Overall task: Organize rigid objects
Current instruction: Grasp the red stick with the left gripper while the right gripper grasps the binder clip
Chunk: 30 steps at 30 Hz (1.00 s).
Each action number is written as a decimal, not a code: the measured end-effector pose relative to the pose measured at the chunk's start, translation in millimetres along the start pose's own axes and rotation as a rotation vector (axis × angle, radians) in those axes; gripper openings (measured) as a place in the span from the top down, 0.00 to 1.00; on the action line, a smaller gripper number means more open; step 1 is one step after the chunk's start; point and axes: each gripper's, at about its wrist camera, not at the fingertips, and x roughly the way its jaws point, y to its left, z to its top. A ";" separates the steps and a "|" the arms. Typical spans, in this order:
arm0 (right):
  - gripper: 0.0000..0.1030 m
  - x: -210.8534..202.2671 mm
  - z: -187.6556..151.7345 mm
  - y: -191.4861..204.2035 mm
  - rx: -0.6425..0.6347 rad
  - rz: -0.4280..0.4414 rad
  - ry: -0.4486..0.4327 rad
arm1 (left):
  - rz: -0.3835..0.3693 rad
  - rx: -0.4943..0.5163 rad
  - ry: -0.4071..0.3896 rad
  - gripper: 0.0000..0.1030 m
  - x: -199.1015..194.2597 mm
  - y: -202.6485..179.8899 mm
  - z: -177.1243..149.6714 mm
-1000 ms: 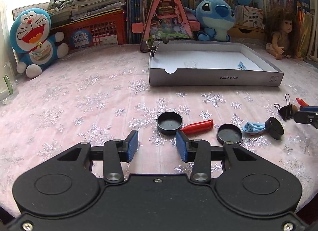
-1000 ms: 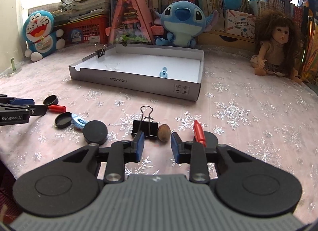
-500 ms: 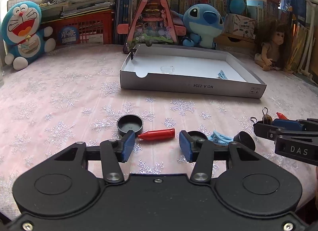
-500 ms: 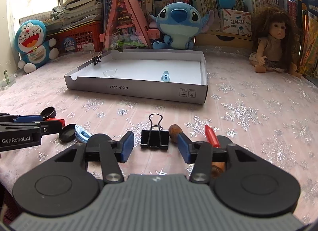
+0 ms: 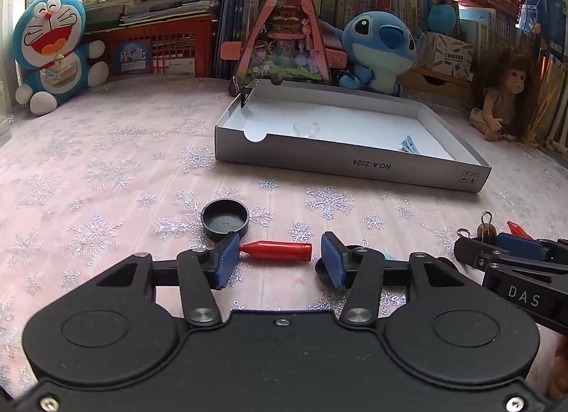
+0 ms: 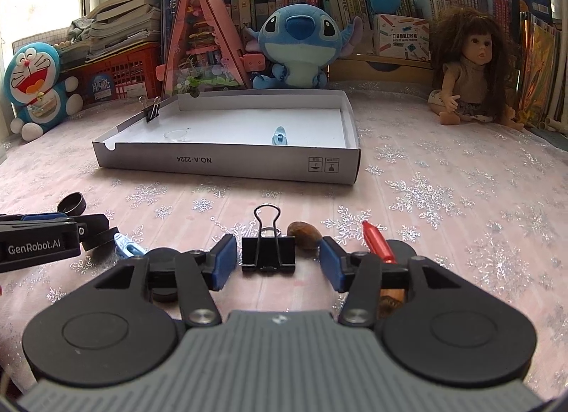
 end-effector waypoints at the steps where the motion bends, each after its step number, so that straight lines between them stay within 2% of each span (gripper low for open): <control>1: 0.35 0.2 -0.3 0.6 -0.004 -0.003 -0.002 | -0.001 0.006 -0.005 0.53 0.3 -0.7 -0.7; 3: 0.35 0.2 -1.3 2.4 -0.017 -0.007 -0.007 | -0.001 0.017 -0.013 0.54 0.2 -1.8 -2.1; 4: 0.35 -0.1 -1.5 3.1 -0.023 -0.007 -0.008 | -0.004 0.023 -0.017 0.58 0.0 -2.2 -2.5; 5: 0.38 -0.4 -1.7 3.7 -0.028 -0.008 -0.011 | -0.004 0.032 -0.022 0.59 -0.7 -2.9 -3.1; 6: 0.43 -1.0 -2.1 4.2 -0.032 -0.004 -0.014 | -0.001 0.037 -0.024 0.59 -1.0 -3.3 -3.3; 7: 0.53 -1.4 -2.1 4.7 -0.034 -0.001 -0.016 | -0.001 0.038 -0.026 0.59 -1.8 -3.2 -3.6; 11: 0.64 -3.7 -2.1 8.3 -0.054 0.005 -0.025 | -0.001 0.033 -0.024 0.59 -3.2 -2.2 -3.7; 30: 0.64 -18.3 18.3 3.3 -0.039 0.033 -0.085 | -0.010 0.022 -0.075 0.60 -17.1 7.0 20.4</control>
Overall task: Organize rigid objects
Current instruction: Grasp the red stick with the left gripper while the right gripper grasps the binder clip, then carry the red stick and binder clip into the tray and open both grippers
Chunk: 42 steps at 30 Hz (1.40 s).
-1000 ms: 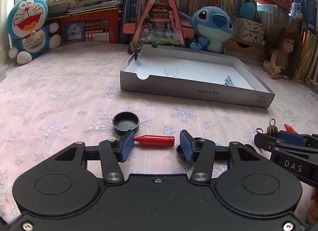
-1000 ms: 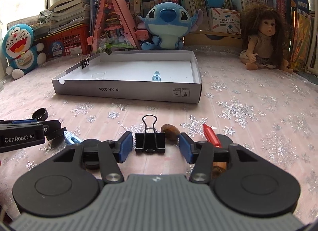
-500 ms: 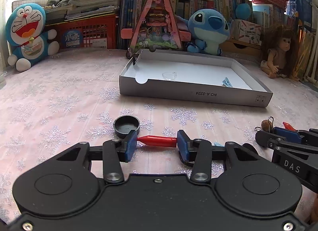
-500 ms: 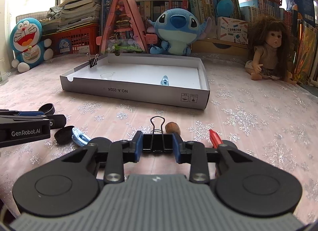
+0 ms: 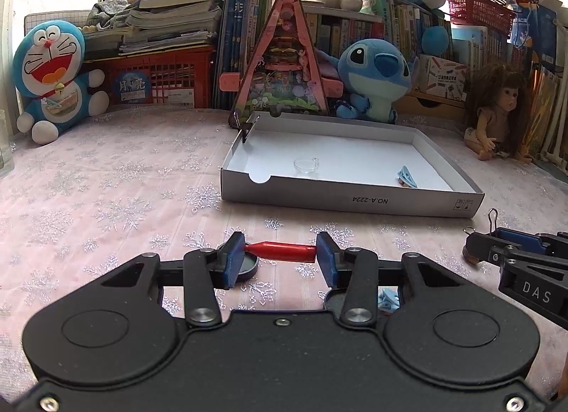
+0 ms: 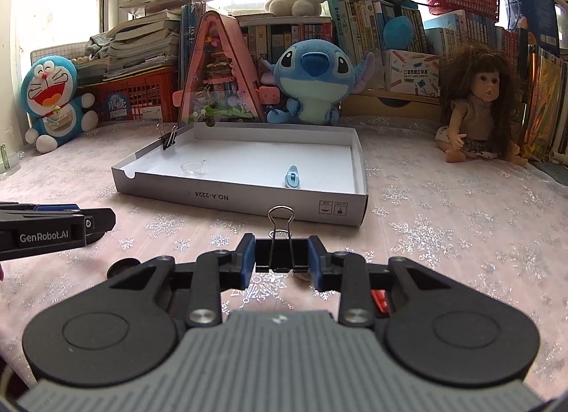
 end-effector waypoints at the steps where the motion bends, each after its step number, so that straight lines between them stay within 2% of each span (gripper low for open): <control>1: 0.64 0.2 1.7 -1.0 0.004 -0.002 -0.003 | 0.001 0.001 -0.004 0.60 -0.1 0.2 1.8; 8: 0.64 4.0 13.2 -7.4 0.020 -0.009 -0.020 | -0.003 -0.010 -0.017 0.60 3.3 4.5 19.9; 19: 0.64 31.7 53.5 -31.6 0.096 -0.005 -0.007 | -0.058 -0.026 -0.022 0.60 32.4 11.2 78.0; 23: 0.64 49.3 73.0 -41.6 0.126 0.005 0.015 | -0.101 -0.009 0.007 0.60 59.3 8.3 101.8; 27: 0.64 72.7 95.2 -50.6 0.167 0.037 0.061 | -0.150 -0.080 0.106 0.60 99.4 11.5 126.9; 30: 0.64 94.2 107.1 -54.7 0.195 0.069 0.102 | -0.170 -0.090 0.168 0.60 129.7 10.1 139.8; 33: 0.64 115.4 114.0 -56.3 0.231 0.090 0.128 | -0.137 -0.074 0.182 0.60 154.0 3.3 145.8; 36: 0.64 136.7 116.6 -53.6 0.245 0.102 0.163 | -0.152 -0.064 0.195 0.60 173.9 -3.5 146.2; 42: 0.64 174.4 110.9 -43.4 0.190 0.088 0.208 | -0.144 -0.033 0.196 0.60 203.7 -14.0 136.4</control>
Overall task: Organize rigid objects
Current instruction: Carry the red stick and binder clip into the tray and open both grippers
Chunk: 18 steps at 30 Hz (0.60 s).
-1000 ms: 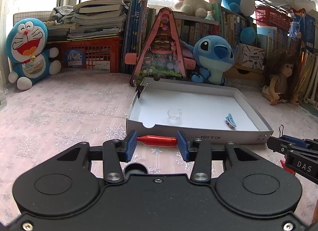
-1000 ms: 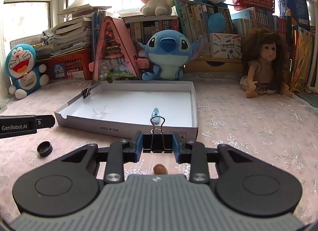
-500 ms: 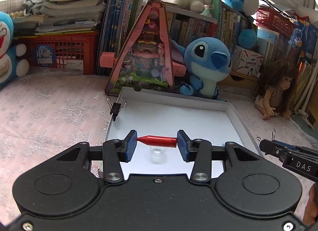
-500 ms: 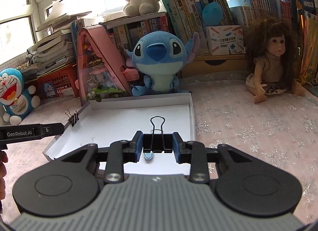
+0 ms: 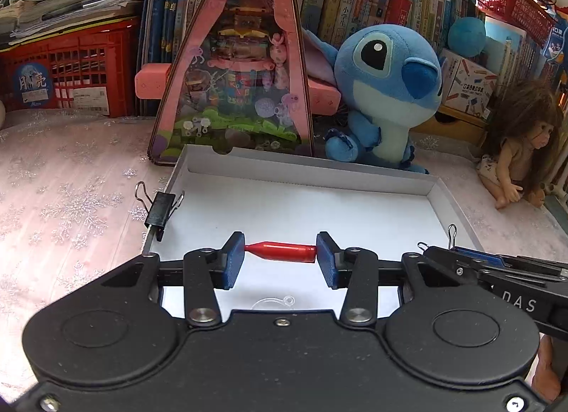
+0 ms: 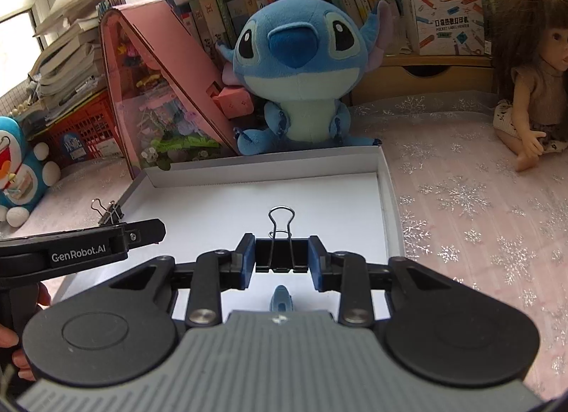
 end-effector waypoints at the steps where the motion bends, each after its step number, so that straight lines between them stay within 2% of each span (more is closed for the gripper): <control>1: 0.64 4.0 -1.5 -0.8 0.004 0.002 0.003 | 0.001 0.005 0.003 0.60 3.6 -0.5 -1.2; 8: 0.64 20.4 -9.5 2.8 -0.039 -0.015 0.005 | 0.042 0.060 0.014 0.60 23.2 -6.4 -12.1; 11: 0.64 23.6 -11.3 5.4 -0.057 -0.015 0.005 | 0.056 0.091 -0.005 0.59 24.5 -8.9 -15.7; 18: 0.65 28.0 -15.8 13.3 -0.110 -0.035 0.000 | 0.058 0.108 -0.024 0.59 25.3 -9.6 -17.5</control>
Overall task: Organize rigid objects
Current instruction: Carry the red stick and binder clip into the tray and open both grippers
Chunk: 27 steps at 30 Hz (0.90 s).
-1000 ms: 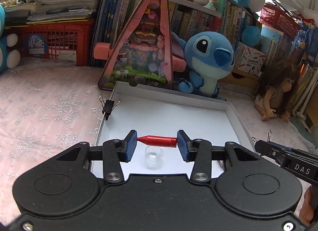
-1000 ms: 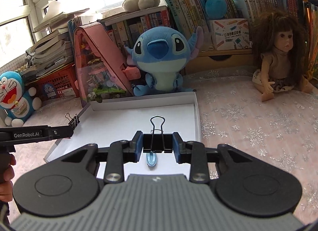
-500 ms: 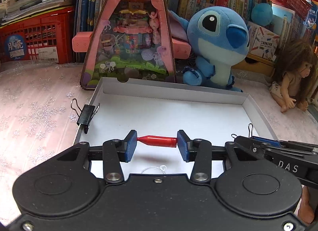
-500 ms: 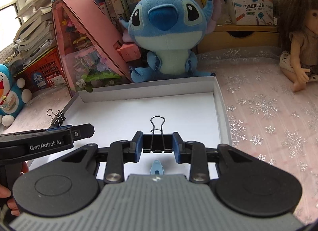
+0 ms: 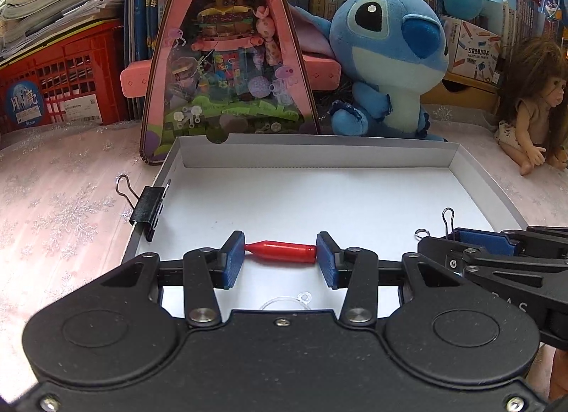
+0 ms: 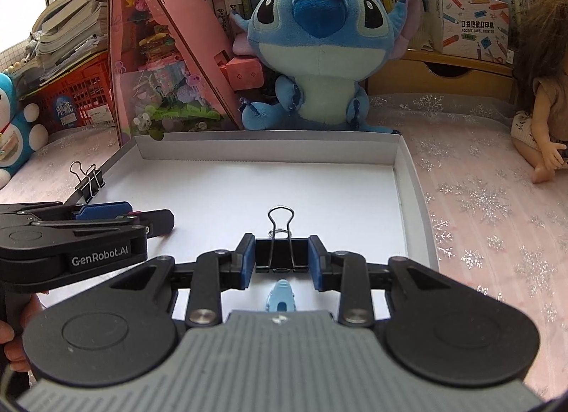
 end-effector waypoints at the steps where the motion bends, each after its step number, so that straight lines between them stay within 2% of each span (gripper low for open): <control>1: 0.65 0.2 0.0 0.2 -0.003 0.000 0.000 | 0.001 0.001 -0.001 0.59 0.1 -0.2 -0.2; 4: 0.64 0.3 -0.4 0.8 -0.011 -0.002 -0.003 | 0.003 0.006 -0.003 0.59 0.2 -0.8 -0.3; 5: 0.60 0.1 -0.4 0.9 -0.012 -0.002 -0.004 | 0.004 0.006 -0.004 0.59 0.1 -0.8 -0.2; 7: 0.59 -0.9 -0.2 0.6 -0.007 -0.002 -0.010 | 0.003 0.001 0.001 0.59 -0.8 -0.7 0.2; 10: 0.47 -6.4 0.2 0.3 -0.002 0.002 -0.025 | -0.011 -0.025 0.016 0.58 -5.5 1.9 1.5; 15: 0.40 -26.6 1.0 2.3 -0.017 0.001 -0.064 | -0.022 -0.084 0.014 0.41 -24.7 11.5 2.3; 22: 0.29 -70.4 -8.0 6.7 -0.065 0.010 -0.131 | -0.012 -0.041 -0.049 0.21 -74.0 18.4 -10.8; 27: 0.23 -101.0 -25.2 10.5 -0.099 0.025 -0.168 | -0.043 -0.049 -0.070 0.16 -109.8 24.0 -36.8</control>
